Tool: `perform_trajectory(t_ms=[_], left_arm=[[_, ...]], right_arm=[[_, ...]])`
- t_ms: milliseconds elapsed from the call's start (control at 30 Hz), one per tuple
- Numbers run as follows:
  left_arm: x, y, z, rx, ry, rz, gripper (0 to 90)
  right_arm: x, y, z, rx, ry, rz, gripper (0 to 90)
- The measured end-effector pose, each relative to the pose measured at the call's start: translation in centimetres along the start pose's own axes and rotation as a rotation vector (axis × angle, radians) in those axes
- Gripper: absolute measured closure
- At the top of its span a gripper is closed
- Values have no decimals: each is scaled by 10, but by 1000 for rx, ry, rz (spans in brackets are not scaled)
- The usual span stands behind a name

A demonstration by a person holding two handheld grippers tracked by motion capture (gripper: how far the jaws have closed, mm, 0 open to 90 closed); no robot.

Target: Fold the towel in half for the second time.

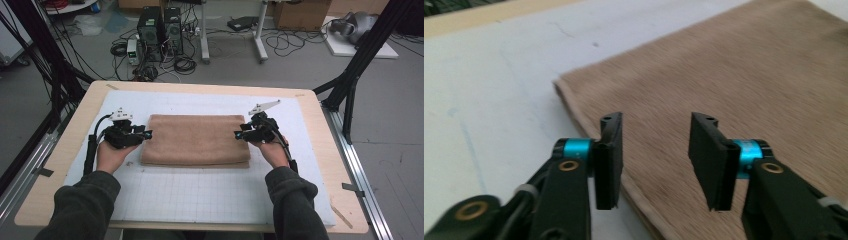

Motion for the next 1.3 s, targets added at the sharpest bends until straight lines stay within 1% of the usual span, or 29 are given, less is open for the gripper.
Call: perform_trajectory(t_ms=[33,67,100,167,200,233,267,300,333,367,400,433,533,633,667,700,767,800,867,900,933,967,1000,1033,1100,1167,1200,1267,1300], left_arm=[[-1,-5,4,12,-14,-8,674],[-2,-10,7,25,-19,-9,698],[-2,-14,10,42,-22,-28,720],[-3,-23,15,49,-29,-32,739],[-3,-27,16,63,-31,-43,744],[-2,-31,17,78,-16,-73,750],[-2,-34,17,88,-7,-81,749],[-1,-38,17,82,-4,-89,750],[0,-41,16,79,-1,-95,749],[2,-43,15,80,2,-106,747],[3,-46,15,74,0,-104,745],[5,-47,16,78,3,-113,745],[8,-46,20,116,31,-118,749],[7,-46,18,97,22,-115,746],[7,-45,18,92,22,-111,737],[6,-45,18,86,22,-105,711],[3,-44,18,73,11,-93,628],[2,-44,18,59,8,-84,596],[0,-43,17,52,-1,-68,524],[-1,-43,18,51,1,-62,493],[-2,-42,19,39,-5,-54,456],[-3,-42,19,35,-14,-52,410],[-4,-42,19,31,-22,-47,381],[-6,-42,20,31,-21,-43,344],[-8,-41,21,21,-40,-31,260],[-11,-41,24,26,-38,-31,198],[-12,-41,25,30,-43,-26,168],[-13,-41,26,29,-49,-21,145],[-14,-41,26,28,-45,-16,126]], right_arm=[[0,-3,-4,-9,3,-2,583],[0,-7,-8,-14,9,-5,593],[1,-11,-12,-18,27,-5,611],[2,-18,-19,-34,35,-12,620],[3,-22,-22,-30,37,-19,621],[4,-27,-24,-36,37,-21,624],[6,-33,-27,-32,41,-30,625],[8,-36,-27,-32,43,-35,624],[10,-41,-29,-35,44,-52,625],[11,-44,-29,-38,37,-61,626],[13,-49,-29,-33,40,-68,630],[15,-52,-29,-26,46,-64,631],[17,-57,-29,-17,50,-40,630],[16,-57,-30,-11,53,-41,615],[16,-57,-30,-6,59,-33,601],[15,-57,-29,-7,57,-29,582],[14,-56,-30,-2,66,-13,520],[13,-56,-30,-2,64,-10,488],[13,-56,-30,8,85,3,427],[13,-56,-31,8,82,5,395],[12,-55,-32,3,73,10,356],[11,-55,-34,8,71,15,318],[11,-55,-34,7,73,23,297],[10,-54,-35,5,66,27,282],[8,-53,-39,-5,45,33,243],[6,-52,-41,2,37,49,200],[4,-51,-42,-3,31,53,199],[1,-50,-43,-4,31,74,189],[-1,-49,-43,0,31,81,176]])
Point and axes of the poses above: each handheld gripper's, and its own axes: x roughly forward along the jaws, y roughly out of its top, z roughly to its right, the point moved 2 cm from there along x, roughly forward along the jaws, and after that the axes turned 7 degrees about -z, right-handed, at the moved point
